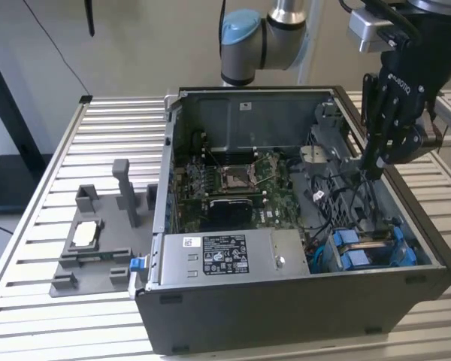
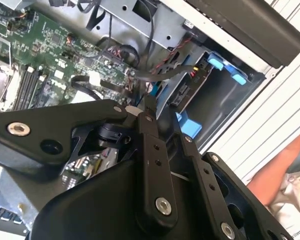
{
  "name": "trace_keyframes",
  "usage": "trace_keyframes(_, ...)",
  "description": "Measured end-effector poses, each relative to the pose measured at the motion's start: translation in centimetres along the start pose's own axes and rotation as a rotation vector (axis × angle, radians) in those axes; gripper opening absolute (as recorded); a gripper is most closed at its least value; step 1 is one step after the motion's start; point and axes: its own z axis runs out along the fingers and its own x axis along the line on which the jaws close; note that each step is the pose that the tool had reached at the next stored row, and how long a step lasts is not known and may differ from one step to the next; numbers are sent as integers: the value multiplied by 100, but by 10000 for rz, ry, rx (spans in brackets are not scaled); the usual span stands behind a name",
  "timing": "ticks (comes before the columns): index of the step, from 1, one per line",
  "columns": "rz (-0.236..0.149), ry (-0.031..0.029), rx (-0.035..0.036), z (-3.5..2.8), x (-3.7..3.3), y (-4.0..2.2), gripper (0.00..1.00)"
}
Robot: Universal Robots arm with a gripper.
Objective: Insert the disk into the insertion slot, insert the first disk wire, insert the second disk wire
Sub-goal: 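Insert the second disk wire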
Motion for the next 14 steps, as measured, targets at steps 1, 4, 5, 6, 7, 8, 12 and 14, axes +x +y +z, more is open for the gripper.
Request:
trace_keyframes(1,0,0,0,-1,-6,19,27)
trace_keyframes(4,-3,30,0,-6,-14,80,27)
trace_keyframes(5,-8,58,1,-7,-15,101,27)
trace_keyframes(6,-15,93,2,-7,-15,120,27)
trace_keyframes(7,-26,141,2,-7,-16,136,27)
trace_keyframes(8,-42,187,4,-7,-16,147,27)
trace_keyframes(12,-138,293,13,3,-42,185,27)
trace_keyframes(14,-245,304,27,13,-75,194,27)
